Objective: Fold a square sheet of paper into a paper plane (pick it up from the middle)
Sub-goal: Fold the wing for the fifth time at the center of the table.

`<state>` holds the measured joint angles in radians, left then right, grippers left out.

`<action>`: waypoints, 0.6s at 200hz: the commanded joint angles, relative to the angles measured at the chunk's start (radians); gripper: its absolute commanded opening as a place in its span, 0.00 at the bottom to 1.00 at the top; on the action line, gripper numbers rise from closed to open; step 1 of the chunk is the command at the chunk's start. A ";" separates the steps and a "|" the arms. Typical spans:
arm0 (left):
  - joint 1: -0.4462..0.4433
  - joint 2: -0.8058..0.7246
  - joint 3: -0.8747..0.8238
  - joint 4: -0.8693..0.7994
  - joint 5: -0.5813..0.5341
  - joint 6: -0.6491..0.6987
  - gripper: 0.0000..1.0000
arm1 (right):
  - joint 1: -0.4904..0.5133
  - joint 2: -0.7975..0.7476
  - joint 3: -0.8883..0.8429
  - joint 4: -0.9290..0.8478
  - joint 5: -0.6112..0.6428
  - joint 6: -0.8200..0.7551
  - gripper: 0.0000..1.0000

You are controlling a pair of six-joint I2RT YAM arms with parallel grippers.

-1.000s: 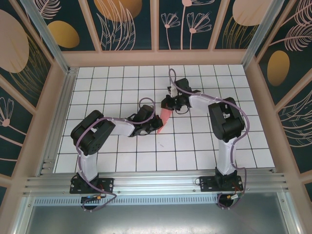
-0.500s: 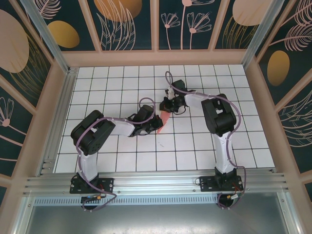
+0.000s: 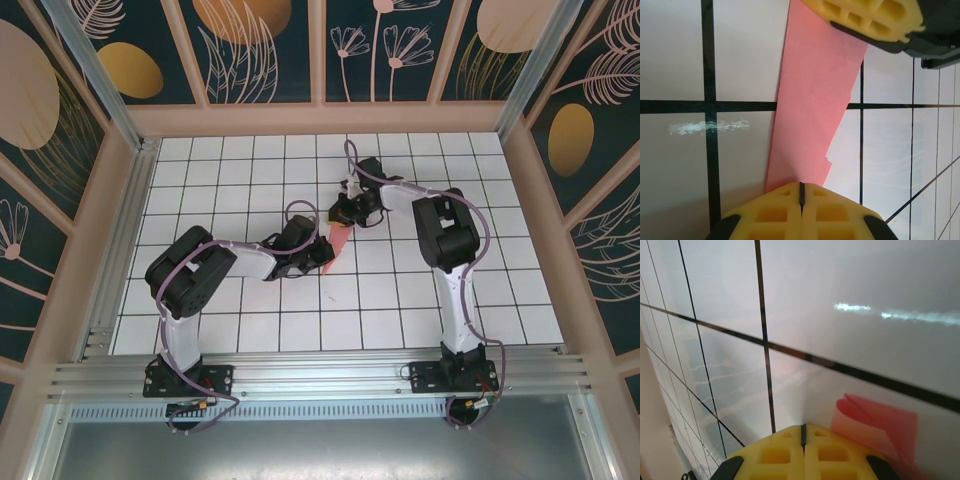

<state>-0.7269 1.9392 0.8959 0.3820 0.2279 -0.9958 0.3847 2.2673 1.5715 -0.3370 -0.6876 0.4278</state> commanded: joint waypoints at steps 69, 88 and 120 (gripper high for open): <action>-0.023 0.066 -0.044 -0.175 0.033 0.018 0.05 | -0.098 0.033 0.153 0.073 0.197 0.016 0.05; -0.022 0.047 -0.019 -0.202 0.021 0.033 0.06 | -0.097 -0.056 0.115 0.075 0.183 0.011 0.06; -0.022 -0.005 0.061 -0.241 0.000 0.080 0.12 | -0.096 -0.269 -0.080 0.128 0.213 0.024 0.19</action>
<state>-0.7296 1.9381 0.9287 0.3260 0.2260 -0.9726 0.2840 2.2051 1.5940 -0.2531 -0.5053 0.4442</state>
